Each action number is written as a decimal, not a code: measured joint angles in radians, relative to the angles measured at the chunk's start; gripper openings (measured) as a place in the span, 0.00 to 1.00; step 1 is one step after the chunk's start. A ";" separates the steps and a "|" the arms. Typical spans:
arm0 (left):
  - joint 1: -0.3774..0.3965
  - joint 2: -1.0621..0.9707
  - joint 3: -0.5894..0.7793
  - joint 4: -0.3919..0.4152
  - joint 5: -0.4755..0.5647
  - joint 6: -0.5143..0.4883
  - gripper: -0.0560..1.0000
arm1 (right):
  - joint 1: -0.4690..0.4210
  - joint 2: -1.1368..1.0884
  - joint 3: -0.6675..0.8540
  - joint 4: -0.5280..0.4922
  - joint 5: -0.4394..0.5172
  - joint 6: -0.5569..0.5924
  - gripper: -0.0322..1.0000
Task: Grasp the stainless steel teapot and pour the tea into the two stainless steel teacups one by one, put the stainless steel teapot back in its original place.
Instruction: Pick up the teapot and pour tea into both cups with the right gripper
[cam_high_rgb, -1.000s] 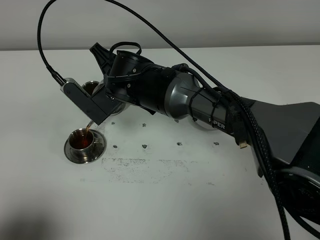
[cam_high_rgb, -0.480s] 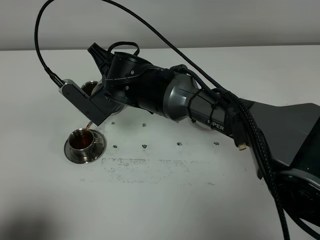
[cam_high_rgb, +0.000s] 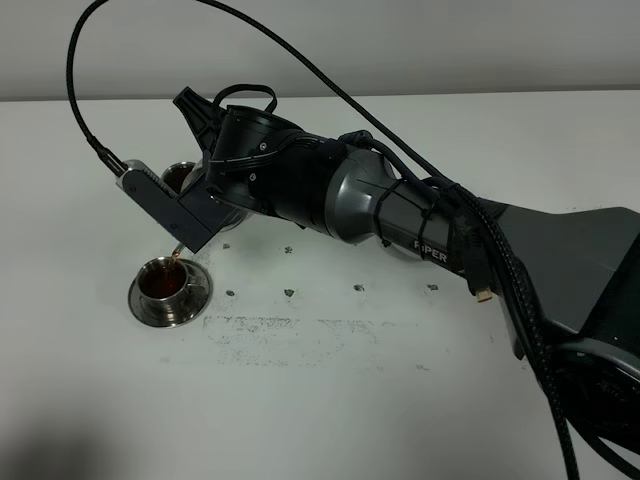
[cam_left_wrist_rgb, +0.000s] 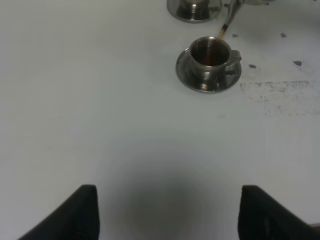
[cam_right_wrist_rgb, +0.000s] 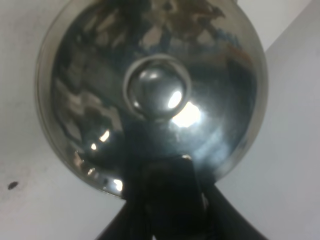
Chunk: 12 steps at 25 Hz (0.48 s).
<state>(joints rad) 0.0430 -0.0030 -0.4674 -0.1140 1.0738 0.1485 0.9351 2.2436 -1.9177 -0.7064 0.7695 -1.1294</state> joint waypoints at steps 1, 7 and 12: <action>0.000 0.000 0.000 0.000 0.000 0.000 0.60 | 0.000 0.000 0.000 -0.001 0.000 0.000 0.22; 0.000 0.000 0.000 0.000 0.000 0.000 0.60 | 0.000 0.000 0.000 -0.005 -0.001 0.000 0.22; 0.000 0.000 0.000 0.000 0.000 0.000 0.60 | 0.000 0.000 0.000 -0.005 -0.001 0.000 0.22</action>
<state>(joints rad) 0.0430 -0.0030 -0.4674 -0.1140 1.0738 0.1485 0.9351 2.2436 -1.9177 -0.7118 0.7686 -1.1294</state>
